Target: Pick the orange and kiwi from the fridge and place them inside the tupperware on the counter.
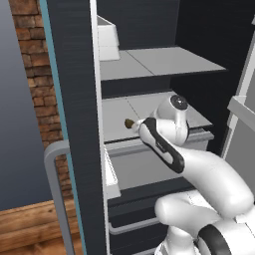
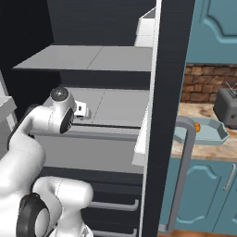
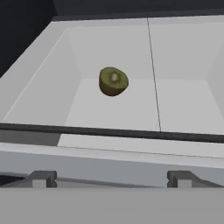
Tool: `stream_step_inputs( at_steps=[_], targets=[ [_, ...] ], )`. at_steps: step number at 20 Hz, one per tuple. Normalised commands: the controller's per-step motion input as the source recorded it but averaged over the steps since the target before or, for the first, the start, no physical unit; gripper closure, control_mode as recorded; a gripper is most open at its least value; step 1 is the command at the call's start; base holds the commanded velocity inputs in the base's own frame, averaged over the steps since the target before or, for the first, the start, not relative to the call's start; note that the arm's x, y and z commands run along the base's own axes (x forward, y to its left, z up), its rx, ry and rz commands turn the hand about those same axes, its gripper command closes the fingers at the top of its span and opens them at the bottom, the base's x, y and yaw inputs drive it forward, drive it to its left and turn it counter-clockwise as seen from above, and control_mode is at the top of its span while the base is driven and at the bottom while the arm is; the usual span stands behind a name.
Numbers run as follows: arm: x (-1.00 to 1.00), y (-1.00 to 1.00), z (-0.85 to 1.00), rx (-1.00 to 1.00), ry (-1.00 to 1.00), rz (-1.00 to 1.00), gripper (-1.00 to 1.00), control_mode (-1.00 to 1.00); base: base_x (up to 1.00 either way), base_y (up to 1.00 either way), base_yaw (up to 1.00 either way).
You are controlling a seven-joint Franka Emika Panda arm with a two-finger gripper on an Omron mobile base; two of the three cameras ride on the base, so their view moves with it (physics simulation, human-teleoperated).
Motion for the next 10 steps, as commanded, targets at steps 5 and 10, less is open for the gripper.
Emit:
stream_step_inputs(
  at_steps=[5, 10],
  targets=[
    [0.67, 0.14, -0.12, 0.00, 0.00, 0.00, -1.00, -1.00, 0.00, 0.00, 0.00],
    [0.59, 0.08, -0.17, 0.00, 0.02, 0.00, -1.00, -1.00, 0.00, 0.00, 0.00]
  ],
)
